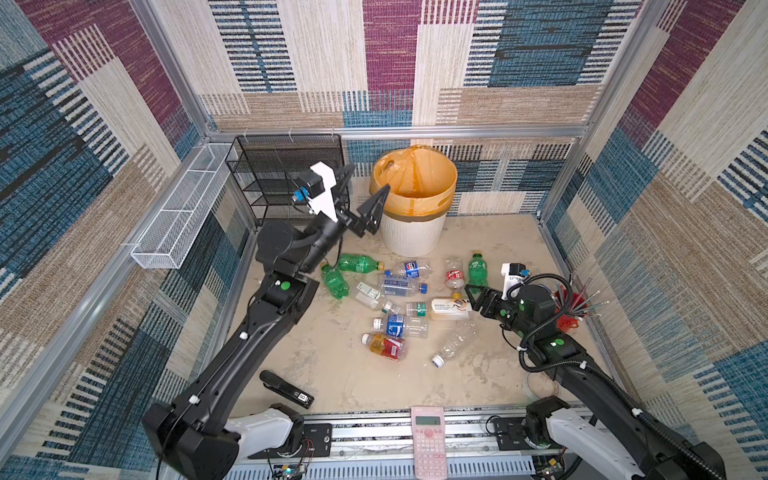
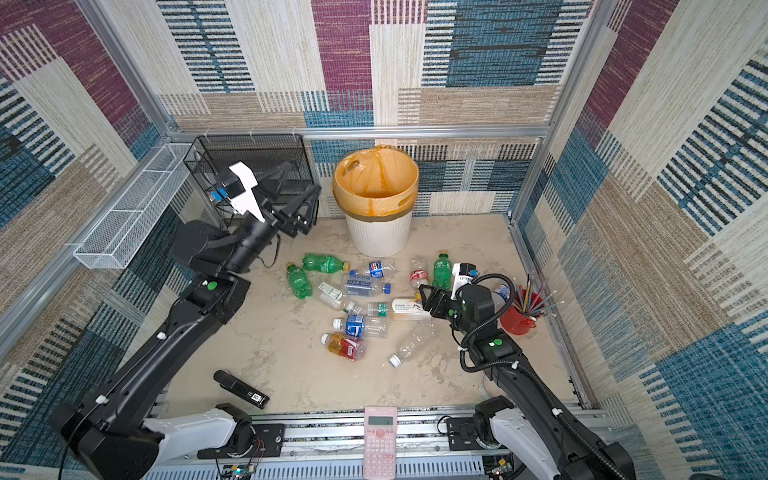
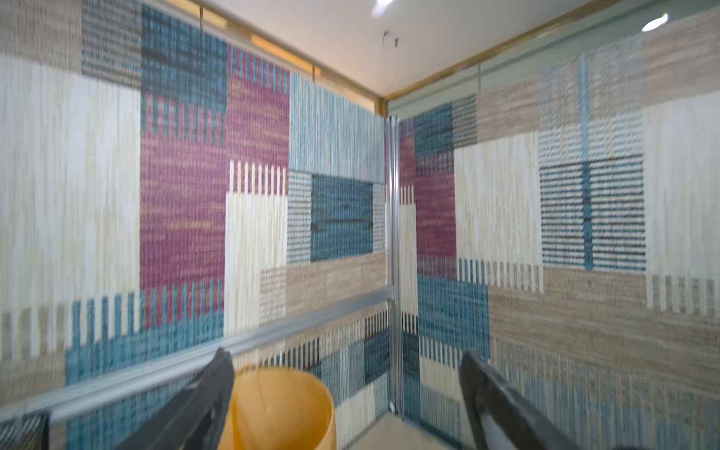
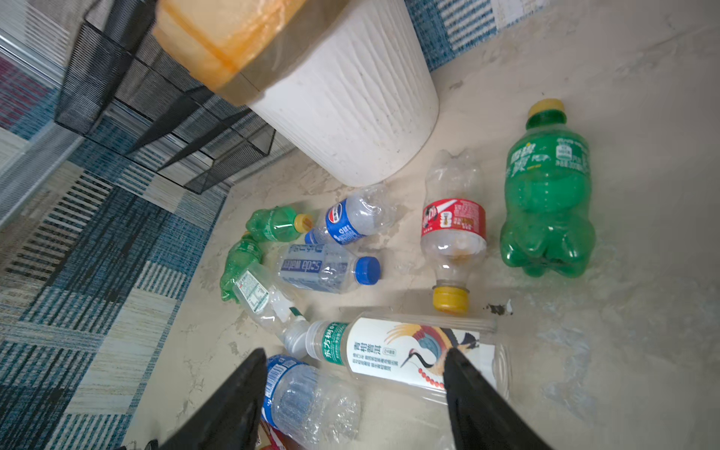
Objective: Throw the plastic bottles in the bin
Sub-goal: 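Return the left gripper to the bottles while the right grasps a green soda bottle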
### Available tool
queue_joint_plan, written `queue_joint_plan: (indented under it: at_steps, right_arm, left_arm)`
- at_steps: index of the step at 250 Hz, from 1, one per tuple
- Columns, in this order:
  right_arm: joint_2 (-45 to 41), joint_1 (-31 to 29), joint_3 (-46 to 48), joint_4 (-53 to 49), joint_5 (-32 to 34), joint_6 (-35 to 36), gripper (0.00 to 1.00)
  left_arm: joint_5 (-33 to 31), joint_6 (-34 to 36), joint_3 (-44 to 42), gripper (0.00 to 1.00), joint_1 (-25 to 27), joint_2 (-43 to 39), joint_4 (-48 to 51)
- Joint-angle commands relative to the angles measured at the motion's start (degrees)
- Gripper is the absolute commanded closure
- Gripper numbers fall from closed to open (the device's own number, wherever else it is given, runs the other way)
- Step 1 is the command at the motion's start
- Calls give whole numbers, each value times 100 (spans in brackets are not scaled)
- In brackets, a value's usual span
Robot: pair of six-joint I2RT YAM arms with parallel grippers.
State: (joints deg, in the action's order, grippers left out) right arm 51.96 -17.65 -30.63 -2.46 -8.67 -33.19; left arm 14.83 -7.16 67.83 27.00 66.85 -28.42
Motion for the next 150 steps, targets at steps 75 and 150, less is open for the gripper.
queue_joint_plan:
  at_steps: [75,150]
  right_arm:
    - [1338,-2,-756,-983,649,-289,23]
    - [2515,227,-2107,-1956,1564,-108,21]
  left_arm:
    - [-1185,-569,-2801,15,-2,-2049,2432]
    - [-1399,-1123,-2827,21,-4,-2220,3783]
